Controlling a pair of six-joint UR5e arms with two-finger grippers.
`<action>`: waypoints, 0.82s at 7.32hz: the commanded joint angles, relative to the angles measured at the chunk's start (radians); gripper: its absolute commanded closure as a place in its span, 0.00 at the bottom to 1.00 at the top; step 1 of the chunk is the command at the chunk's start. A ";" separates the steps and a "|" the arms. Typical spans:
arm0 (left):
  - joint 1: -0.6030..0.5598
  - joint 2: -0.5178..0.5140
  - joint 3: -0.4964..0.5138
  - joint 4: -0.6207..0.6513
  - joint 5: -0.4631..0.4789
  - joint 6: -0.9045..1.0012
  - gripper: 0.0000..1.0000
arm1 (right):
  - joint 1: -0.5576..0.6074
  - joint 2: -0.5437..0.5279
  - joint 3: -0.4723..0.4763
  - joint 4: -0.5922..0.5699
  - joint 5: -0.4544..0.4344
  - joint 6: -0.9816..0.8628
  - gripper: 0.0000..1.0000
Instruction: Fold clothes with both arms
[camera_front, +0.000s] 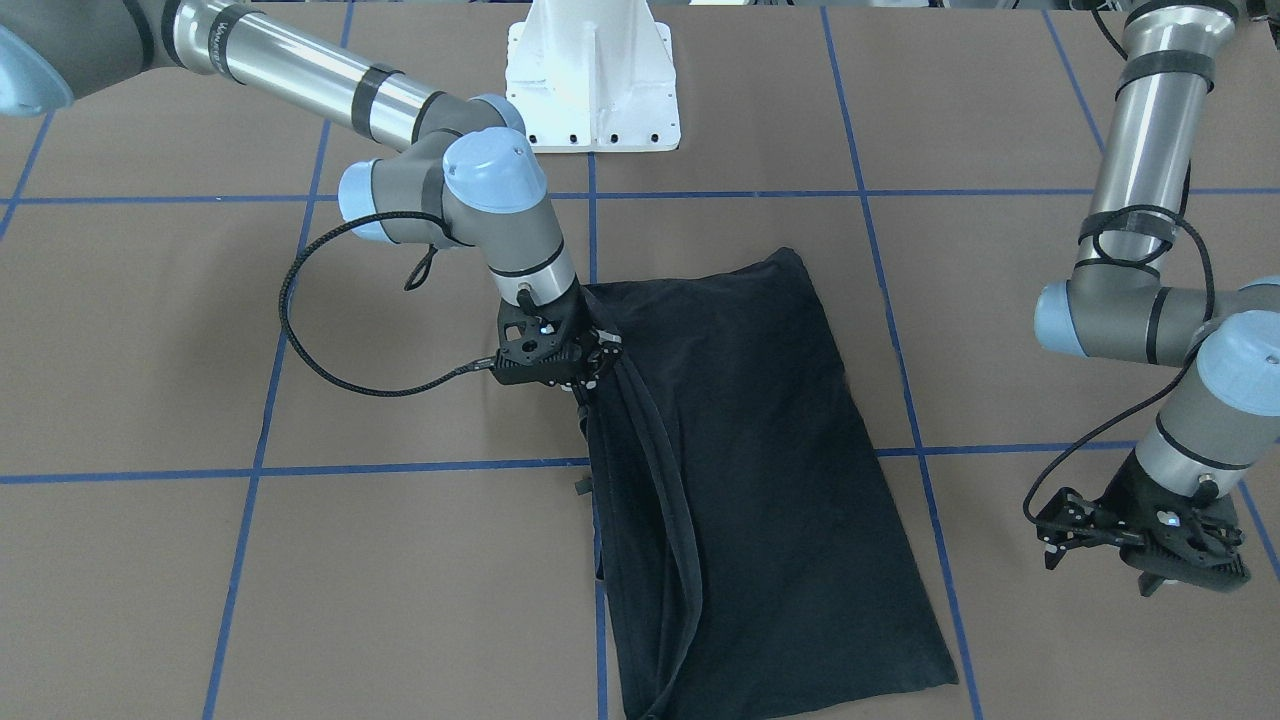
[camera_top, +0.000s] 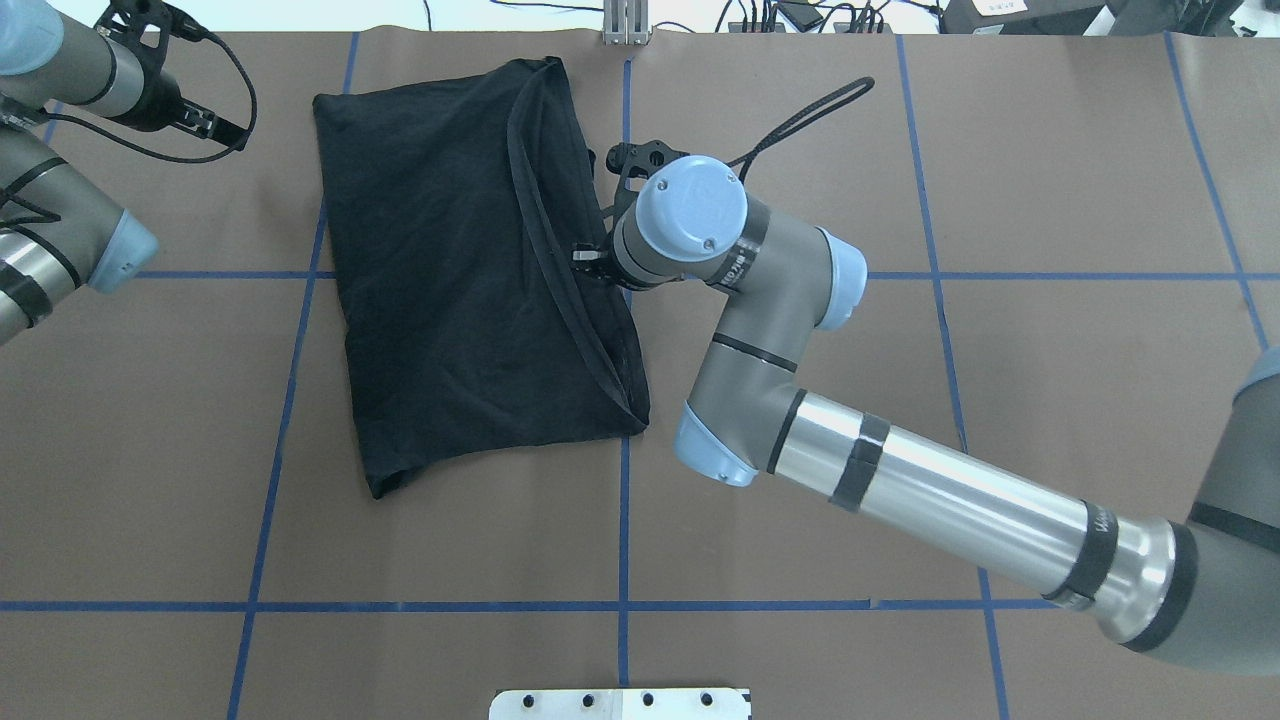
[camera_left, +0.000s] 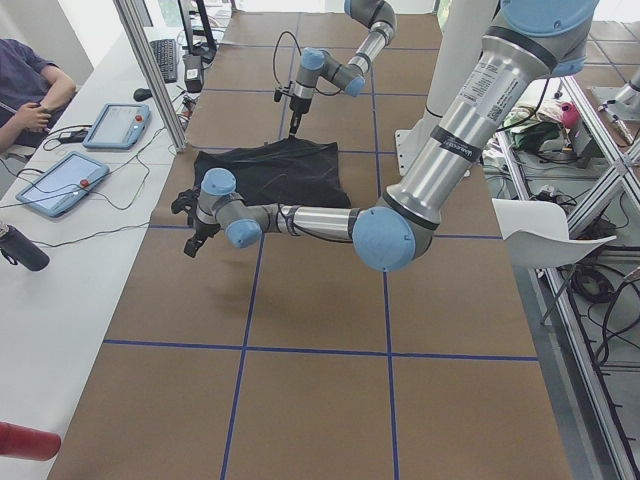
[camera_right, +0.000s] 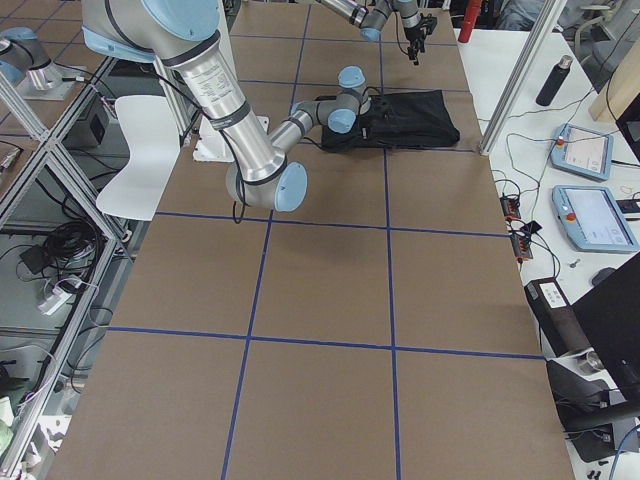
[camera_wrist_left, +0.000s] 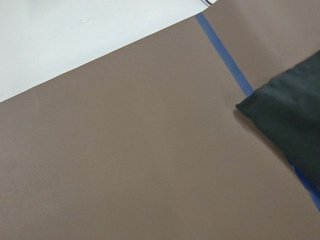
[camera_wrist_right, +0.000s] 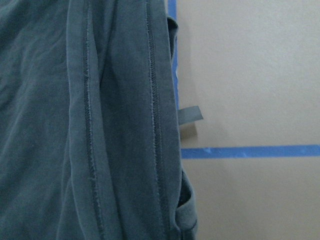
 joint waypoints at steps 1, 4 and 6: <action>0.002 -0.001 -0.002 0.000 0.000 -0.012 0.00 | -0.021 -0.137 0.133 -0.009 -0.009 0.001 1.00; 0.002 -0.001 -0.002 -0.002 0.000 -0.012 0.00 | -0.030 -0.149 0.136 -0.009 -0.009 0.001 0.62; 0.002 -0.001 -0.002 -0.002 0.000 -0.012 0.00 | -0.038 -0.130 0.133 -0.014 -0.036 -0.003 0.00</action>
